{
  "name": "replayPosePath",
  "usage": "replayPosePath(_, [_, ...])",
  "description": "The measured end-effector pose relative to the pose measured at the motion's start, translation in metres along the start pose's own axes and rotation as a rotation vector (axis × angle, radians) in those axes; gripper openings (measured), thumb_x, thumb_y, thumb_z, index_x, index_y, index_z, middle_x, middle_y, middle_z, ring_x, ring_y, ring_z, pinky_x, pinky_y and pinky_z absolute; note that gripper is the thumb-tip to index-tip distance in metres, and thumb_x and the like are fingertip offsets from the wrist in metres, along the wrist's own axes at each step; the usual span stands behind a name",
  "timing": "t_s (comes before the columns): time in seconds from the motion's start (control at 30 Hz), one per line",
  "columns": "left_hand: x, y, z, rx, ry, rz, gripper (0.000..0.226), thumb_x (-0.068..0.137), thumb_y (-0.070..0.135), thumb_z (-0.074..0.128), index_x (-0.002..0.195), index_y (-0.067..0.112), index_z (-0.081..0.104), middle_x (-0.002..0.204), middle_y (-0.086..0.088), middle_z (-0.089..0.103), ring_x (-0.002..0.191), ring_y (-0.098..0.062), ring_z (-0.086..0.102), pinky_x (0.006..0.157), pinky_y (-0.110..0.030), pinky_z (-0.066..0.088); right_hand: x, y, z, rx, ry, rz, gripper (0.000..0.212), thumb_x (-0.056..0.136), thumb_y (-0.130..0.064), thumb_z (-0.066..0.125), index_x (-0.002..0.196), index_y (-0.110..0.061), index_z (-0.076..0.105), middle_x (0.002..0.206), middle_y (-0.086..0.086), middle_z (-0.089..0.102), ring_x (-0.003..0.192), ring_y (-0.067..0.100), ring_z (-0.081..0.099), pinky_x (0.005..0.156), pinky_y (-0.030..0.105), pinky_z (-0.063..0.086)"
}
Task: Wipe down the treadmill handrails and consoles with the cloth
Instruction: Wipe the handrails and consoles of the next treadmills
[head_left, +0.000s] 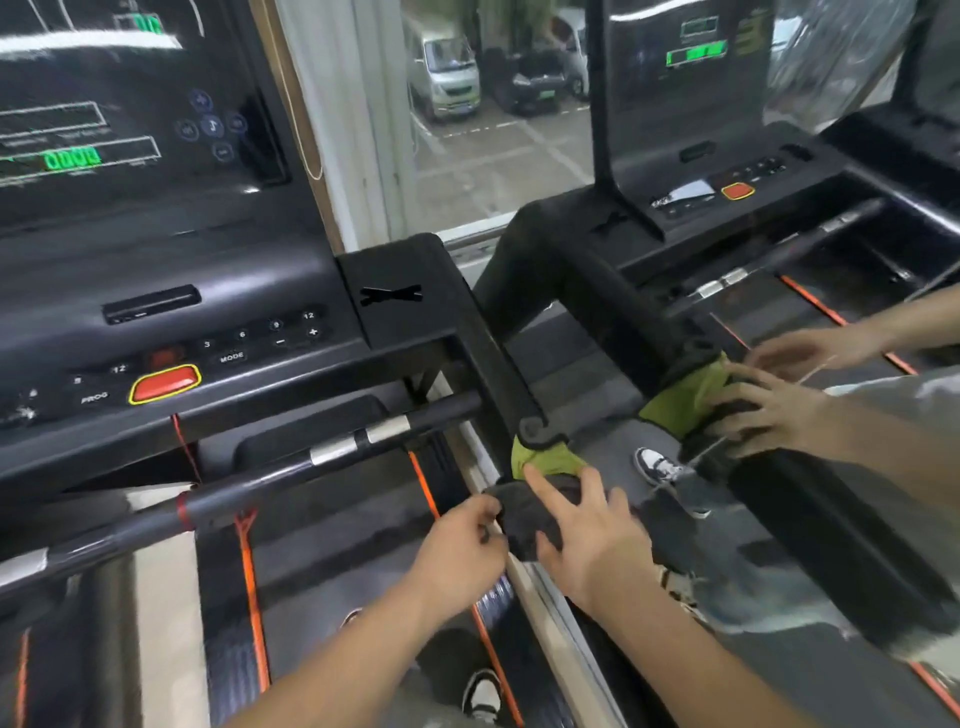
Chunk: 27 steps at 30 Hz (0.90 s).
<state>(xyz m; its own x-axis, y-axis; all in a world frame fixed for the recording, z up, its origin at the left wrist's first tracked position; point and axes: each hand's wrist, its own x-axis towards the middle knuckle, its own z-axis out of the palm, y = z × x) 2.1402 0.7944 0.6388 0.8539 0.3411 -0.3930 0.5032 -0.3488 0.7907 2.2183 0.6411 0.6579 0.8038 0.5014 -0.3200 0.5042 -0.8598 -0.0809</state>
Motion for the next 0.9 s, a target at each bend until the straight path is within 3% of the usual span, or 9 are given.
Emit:
replayPosePath(0.07, [-0.004,-0.001,-0.004,-0.015,0.002,-0.002,0.028,0.092,-0.003,0.057,0.112,0.014,0.066,0.093,0.017,0.061,0.081,0.010,0.060,0.076,0.000,0.040,-0.006,-0.003,0.001,-0.091,-0.004,-0.003,0.074,0.101,-0.052,0.043,0.157,-0.055,-0.005,0.157,0.010,0.018,0.126,0.035,0.038,0.099,0.044,0.045])
replayPosePath(0.17, [-0.006,-0.006,-0.017,-0.075,0.046,-0.018,0.032,0.093,-0.003,0.059,0.089,0.029,0.061,0.089,0.019,0.062,0.073,0.022,0.058,0.074,0.000,0.041,0.013,-0.011,-0.009,-0.129,-0.020,0.002,0.073,0.102,-0.055,0.042,0.156,-0.055,-0.007,0.155,0.014,0.019,0.123,0.038,0.042,0.093,0.046,0.050])
replayPosePath(0.27, [-0.007,-0.012,-0.031,-0.058,0.108,-0.053,0.038,0.090,-0.001,0.060,0.084,0.037,0.059,0.088,0.019,0.065,0.076,0.012,0.063,0.081,-0.011,0.048,0.049,-0.023,-0.023,-0.116,0.035,-0.012,0.073,0.100,-0.060,0.044,0.155,-0.058,-0.003,0.149,0.013,0.029,0.118,0.038,0.049,0.084,0.044,0.050])
replayPosePath(0.33, [-0.008,-0.017,-0.039,-0.034,0.127,-0.042,0.025,0.086,0.008,0.061,0.092,0.032,0.064,0.095,0.014,0.068,0.088,-0.004,0.067,0.091,-0.022,0.051,0.083,-0.032,-0.037,-0.049,0.023,0.018,0.073,0.099,-0.063,0.044,0.155,-0.061,-0.003,0.146,0.012,0.035,0.118,0.039,0.051,0.083,0.043,0.048])
replayPosePath(0.4, [-0.011,-0.023,-0.046,-0.019,0.119,-0.032,0.025,0.084,0.016,0.060,0.106,0.024,0.069,0.104,0.009,0.070,0.097,-0.011,0.068,0.096,-0.024,0.051,0.114,-0.043,-0.050,0.007,0.011,0.026,0.072,0.099,-0.065,0.041,0.155,-0.061,-0.005,0.145,0.012,0.039,0.120,0.041,0.053,0.083,0.043,0.045])
replayPosePath(0.5, [-0.018,-0.027,-0.052,-0.008,0.129,-0.020,0.039,0.077,0.027,0.054,0.112,0.019,0.070,0.106,0.005,0.072,0.098,-0.010,0.068,0.097,-0.023,0.050,0.132,-0.049,-0.053,0.042,0.013,0.011,0.070,0.100,-0.064,0.040,0.155,-0.061,-0.003,0.149,0.011,0.039,0.122,0.041,0.051,0.088,0.045,0.048])
replayPosePath(0.6, [-0.021,-0.027,-0.048,-0.001,0.131,-0.040,0.031,0.084,0.017,0.060,0.114,0.018,0.070,0.107,0.002,0.071,0.098,-0.012,0.068,0.097,-0.023,0.050,0.107,-0.040,-0.040,0.065,0.079,-0.004,0.069,0.099,-0.059,0.046,0.157,-0.059,0.007,0.153,0.008,0.035,0.122,0.038,0.048,0.089,0.043,0.050])
replayPosePath(0.77, [-0.003,-0.013,-0.030,-0.067,0.163,0.037,0.031,0.092,0.000,0.059,0.101,0.029,0.065,0.099,0.013,0.065,0.086,0.011,0.059,0.079,0.001,0.039,0.040,-0.012,-0.007,-0.008,0.117,-0.042,0.070,0.094,-0.057,0.053,0.156,-0.057,0.020,0.163,0.006,0.029,0.127,0.032,0.046,0.092,0.042,0.052])
replayPosePath(0.9, [0.015,-0.003,-0.017,-0.065,0.147,0.081,0.039,0.093,0.007,0.059,0.130,0.017,0.063,0.125,0.003,0.064,0.111,-0.006,0.061,0.099,-0.015,0.043,0.004,0.005,0.016,-0.136,0.131,-0.033,0.077,0.076,-0.054,0.074,0.147,-0.052,0.044,0.150,0.015,0.052,0.105,0.037,0.062,0.069,0.045,0.059])
